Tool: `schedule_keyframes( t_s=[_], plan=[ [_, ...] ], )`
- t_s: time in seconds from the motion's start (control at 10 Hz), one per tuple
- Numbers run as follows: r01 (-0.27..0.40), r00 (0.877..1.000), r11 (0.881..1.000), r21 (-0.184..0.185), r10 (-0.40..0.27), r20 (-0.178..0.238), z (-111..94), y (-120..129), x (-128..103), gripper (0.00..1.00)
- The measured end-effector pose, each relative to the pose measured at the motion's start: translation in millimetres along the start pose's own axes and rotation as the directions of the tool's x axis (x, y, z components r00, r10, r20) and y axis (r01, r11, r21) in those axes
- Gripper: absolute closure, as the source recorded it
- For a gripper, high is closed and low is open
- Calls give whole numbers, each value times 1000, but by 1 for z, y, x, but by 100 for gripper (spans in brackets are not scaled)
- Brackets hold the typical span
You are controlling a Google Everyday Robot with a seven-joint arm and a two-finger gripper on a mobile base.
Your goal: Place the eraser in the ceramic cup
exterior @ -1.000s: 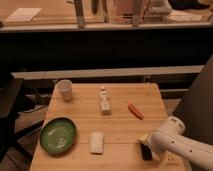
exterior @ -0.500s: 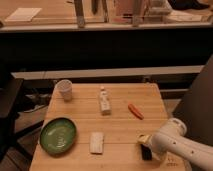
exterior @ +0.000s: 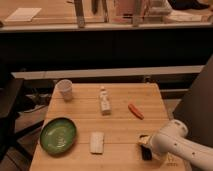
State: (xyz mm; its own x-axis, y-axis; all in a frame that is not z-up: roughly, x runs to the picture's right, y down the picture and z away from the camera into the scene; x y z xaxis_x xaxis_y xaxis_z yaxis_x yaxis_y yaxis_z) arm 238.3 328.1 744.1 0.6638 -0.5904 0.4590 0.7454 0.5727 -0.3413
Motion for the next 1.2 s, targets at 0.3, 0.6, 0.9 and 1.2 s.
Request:
schedule_keyframes(
  t_s=[0.3,0.6,0.9,1.2],
  plan=[
    [11,1000,1000,1,-11,8,6,3,-1,20],
    [25,1000,1000,2,-25,9,11,3,-2,21],
    [33,999,999,4,-33,14,15,4,-4,28],
    [42,999,999,7,-42,14,17,5,-4,39]
  ],
)
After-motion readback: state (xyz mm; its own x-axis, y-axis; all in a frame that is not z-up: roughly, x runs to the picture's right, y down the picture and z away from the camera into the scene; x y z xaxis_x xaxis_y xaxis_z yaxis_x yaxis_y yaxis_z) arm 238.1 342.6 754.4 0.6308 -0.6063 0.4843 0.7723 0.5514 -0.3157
